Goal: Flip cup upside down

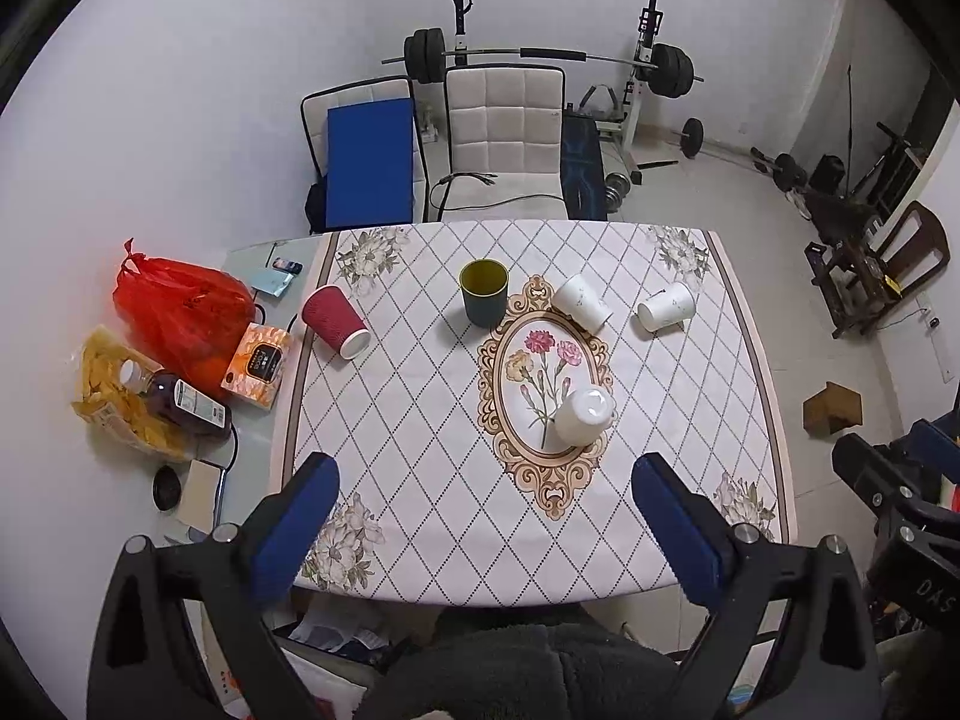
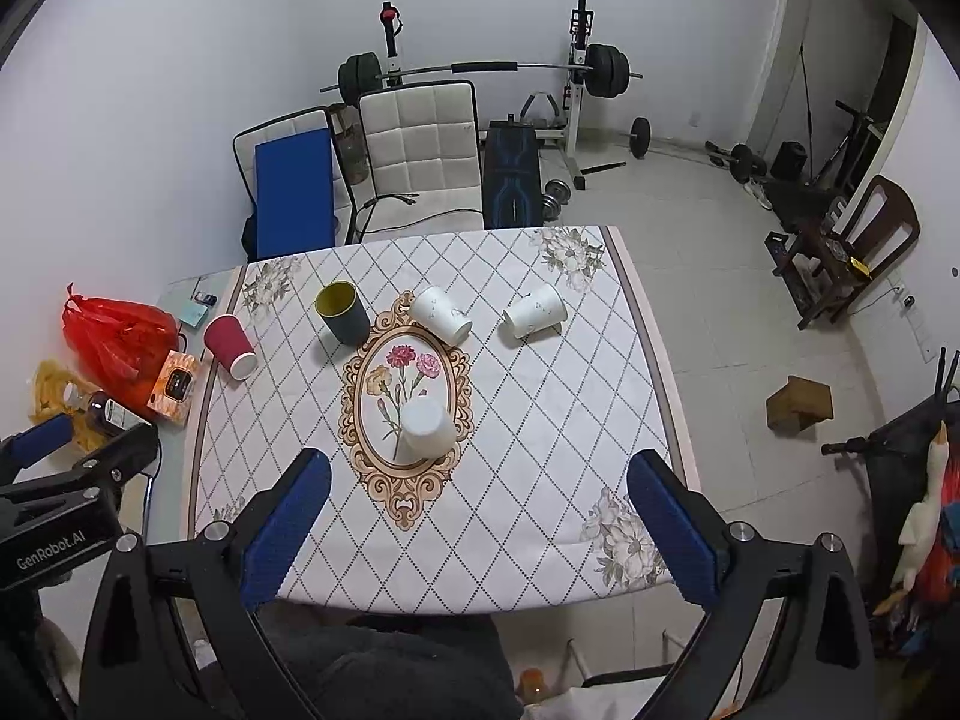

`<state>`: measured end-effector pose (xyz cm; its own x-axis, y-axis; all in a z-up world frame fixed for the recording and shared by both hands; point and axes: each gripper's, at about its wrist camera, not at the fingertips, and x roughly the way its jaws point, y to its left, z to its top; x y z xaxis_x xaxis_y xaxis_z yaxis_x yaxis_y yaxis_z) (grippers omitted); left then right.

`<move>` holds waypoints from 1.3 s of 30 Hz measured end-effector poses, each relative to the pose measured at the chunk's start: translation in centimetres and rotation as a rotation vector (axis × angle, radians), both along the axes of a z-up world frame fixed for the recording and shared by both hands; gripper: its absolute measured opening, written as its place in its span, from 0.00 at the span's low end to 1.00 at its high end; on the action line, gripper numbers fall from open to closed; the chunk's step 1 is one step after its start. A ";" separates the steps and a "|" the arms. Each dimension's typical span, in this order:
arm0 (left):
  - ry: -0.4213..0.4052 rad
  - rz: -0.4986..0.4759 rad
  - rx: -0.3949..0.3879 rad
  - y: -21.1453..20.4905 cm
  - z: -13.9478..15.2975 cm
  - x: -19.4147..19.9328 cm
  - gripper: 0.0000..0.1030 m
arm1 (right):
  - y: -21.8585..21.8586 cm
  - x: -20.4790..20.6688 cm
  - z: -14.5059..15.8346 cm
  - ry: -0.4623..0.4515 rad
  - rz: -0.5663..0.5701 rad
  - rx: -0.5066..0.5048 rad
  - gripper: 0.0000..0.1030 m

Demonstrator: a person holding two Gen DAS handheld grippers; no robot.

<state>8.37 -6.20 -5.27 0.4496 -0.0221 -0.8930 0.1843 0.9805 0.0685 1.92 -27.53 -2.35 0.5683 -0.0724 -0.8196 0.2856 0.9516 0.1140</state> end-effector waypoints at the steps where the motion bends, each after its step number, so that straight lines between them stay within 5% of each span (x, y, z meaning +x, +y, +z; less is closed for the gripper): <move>1: 0.002 -0.002 -0.001 0.0 0.0 -0.1 0.97 | 0.1 -0.1 0.1 -0.002 0.002 -0.003 0.98; 39: 0.003 -0.015 0.013 0.5 0.5 -0.1 0.97 | 0.8 -0.3 -0.2 0.003 0.036 -0.003 0.98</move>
<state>8.31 -5.71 -4.73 0.4464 -0.0172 -0.8947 0.1996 0.9765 0.0808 1.63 -26.69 -2.51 0.5682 -0.0544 -0.8211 0.2517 0.9615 0.1104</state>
